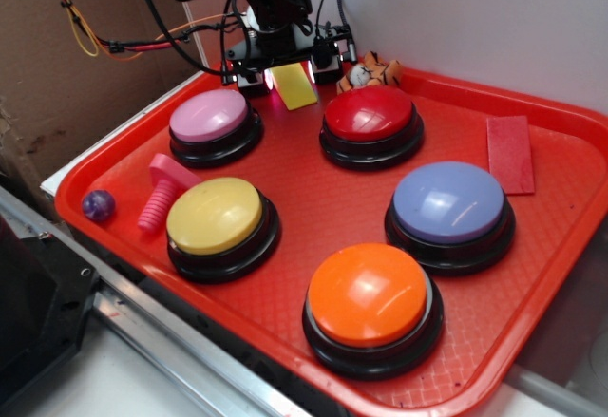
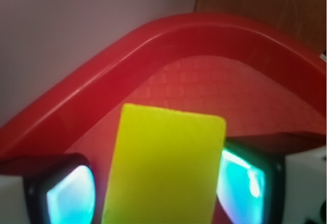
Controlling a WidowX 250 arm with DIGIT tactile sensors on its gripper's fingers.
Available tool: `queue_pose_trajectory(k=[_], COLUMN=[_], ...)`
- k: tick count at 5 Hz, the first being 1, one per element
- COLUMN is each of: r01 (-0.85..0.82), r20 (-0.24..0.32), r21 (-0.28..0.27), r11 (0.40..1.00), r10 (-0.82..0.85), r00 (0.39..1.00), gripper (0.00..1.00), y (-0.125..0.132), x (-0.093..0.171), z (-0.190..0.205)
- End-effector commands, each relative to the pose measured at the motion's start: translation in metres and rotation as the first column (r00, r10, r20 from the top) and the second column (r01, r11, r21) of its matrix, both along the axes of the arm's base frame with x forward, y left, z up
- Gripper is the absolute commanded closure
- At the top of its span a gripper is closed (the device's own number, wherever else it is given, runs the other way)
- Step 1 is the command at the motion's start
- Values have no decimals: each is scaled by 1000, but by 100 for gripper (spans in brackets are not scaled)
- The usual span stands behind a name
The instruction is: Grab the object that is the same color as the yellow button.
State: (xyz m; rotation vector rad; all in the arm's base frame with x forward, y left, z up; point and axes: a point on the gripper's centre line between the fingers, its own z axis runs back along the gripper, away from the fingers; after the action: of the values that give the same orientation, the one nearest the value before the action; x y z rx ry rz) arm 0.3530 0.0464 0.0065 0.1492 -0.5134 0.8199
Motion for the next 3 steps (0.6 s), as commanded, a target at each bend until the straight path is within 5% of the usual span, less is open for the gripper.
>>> queue_pose_trajectory(k=[1,3], r01=[62,181], r20=[19,-41], r21=[-38,-84], r11=[997,980], r10=[-61,-185], r00=[998,982], gripper=[100,100], y=[13,0], x=[5,-5], z=[23,54])
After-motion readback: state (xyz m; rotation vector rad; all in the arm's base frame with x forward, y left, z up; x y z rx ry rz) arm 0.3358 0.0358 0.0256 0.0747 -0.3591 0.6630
